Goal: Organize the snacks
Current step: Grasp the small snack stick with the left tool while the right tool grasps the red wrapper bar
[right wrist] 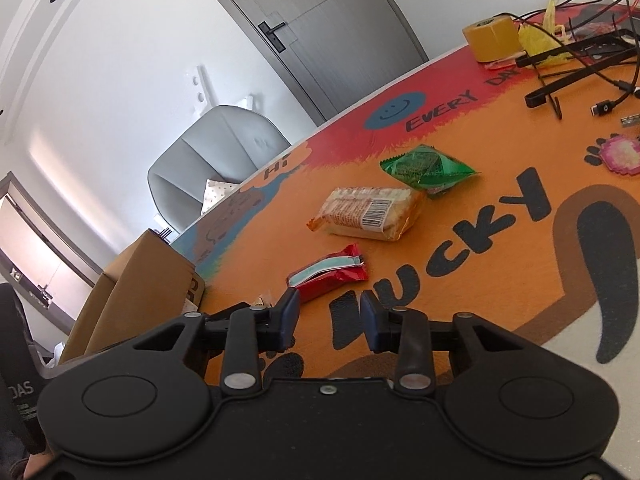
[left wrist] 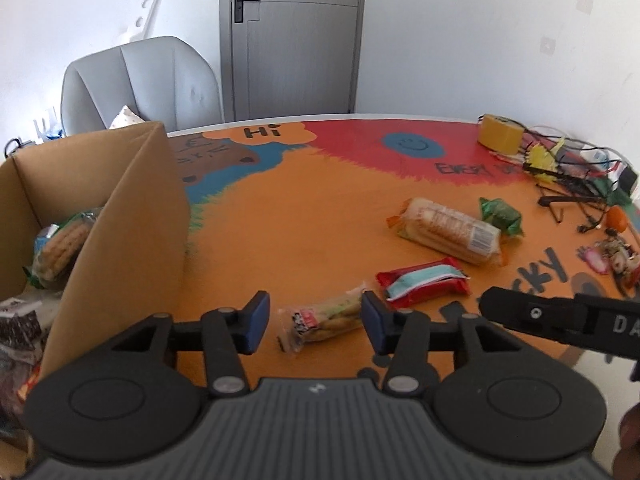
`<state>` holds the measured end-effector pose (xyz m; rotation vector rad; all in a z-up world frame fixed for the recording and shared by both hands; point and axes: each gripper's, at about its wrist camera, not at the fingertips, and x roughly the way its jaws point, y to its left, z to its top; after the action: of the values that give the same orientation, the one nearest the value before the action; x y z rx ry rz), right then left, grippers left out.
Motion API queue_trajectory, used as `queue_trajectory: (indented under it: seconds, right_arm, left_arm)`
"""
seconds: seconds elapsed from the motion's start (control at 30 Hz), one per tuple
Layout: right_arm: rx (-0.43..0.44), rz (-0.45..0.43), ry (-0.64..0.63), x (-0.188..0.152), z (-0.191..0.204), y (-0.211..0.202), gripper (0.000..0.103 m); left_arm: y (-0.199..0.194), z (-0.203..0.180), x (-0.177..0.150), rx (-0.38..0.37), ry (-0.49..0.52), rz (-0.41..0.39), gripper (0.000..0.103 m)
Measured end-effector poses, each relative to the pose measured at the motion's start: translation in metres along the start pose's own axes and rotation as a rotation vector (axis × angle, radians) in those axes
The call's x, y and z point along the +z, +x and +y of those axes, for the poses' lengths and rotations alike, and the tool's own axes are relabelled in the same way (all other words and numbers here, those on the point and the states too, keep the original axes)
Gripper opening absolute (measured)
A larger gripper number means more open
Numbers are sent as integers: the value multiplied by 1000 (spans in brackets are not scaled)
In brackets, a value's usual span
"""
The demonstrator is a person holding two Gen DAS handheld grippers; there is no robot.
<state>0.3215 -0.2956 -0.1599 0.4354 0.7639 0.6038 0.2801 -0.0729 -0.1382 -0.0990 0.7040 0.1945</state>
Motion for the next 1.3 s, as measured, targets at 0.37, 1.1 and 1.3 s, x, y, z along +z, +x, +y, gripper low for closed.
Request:
queue_trajectory:
  seconds: [0.37, 1.1, 1.3]
  right_arm:
    - [1, 11, 7, 1, 2, 5, 36]
    - [-114, 11, -54, 12, 30, 49, 42]
    - [-174, 11, -133, 14, 44, 62, 47]
  left_arm:
    - [18, -6, 0, -9, 15, 19, 56]
    - [2, 16, 0, -149, -140, -40, 18]
    - [3, 17, -1, -161, -163, -39, 18]
